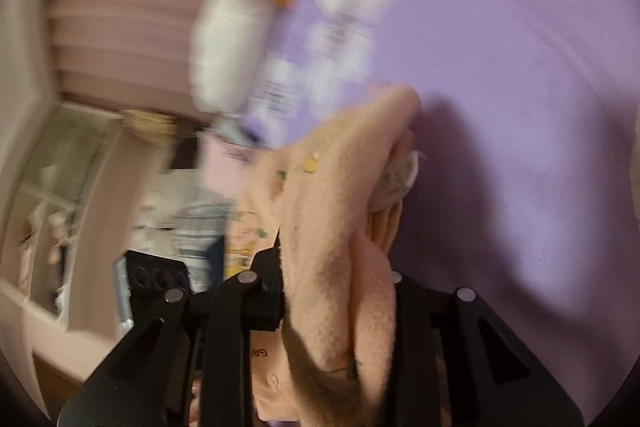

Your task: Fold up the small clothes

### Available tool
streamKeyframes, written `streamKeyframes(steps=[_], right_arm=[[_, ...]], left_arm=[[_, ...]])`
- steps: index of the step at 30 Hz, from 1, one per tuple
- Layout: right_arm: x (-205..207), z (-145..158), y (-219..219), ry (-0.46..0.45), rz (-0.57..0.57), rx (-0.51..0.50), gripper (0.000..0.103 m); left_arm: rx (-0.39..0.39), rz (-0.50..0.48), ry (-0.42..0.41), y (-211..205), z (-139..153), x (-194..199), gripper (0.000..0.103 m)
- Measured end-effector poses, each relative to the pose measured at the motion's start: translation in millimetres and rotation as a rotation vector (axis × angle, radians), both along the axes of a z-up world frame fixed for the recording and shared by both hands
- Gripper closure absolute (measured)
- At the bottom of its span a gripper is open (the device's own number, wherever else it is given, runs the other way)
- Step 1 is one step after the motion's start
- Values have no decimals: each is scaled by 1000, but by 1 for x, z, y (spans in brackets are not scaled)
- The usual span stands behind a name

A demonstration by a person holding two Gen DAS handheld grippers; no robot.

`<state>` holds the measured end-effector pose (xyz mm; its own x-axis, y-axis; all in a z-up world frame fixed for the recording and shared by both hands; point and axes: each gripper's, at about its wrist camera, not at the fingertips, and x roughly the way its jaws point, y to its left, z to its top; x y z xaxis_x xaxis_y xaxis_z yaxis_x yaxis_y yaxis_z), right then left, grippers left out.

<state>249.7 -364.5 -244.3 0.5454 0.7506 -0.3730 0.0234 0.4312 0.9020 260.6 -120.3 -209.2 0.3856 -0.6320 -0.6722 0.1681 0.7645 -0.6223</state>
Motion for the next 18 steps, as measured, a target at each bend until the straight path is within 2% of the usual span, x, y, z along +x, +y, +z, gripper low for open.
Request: streamKeyframes(steps=[1, 3, 7, 13, 18], right_arm=[[-6, 24, 3, -75, 4, -10, 76], [-16, 55, 11, -167, 19, -34, 76], [-34, 105, 40, -314, 60, -7, 76], [-45, 138, 86, -385, 139, -74, 73], [-44, 132, 96, -386, 159, -106, 73]], left_arm=[[-18, 8, -25, 7, 17, -10, 77], [-18, 32, -65, 22, 46, -29, 77], [91, 91, -211, 43, 90, -70, 77], [145, 146, -221, 70, 98, -90, 77], [132, 169, -217, 81, 92, -89, 77]])
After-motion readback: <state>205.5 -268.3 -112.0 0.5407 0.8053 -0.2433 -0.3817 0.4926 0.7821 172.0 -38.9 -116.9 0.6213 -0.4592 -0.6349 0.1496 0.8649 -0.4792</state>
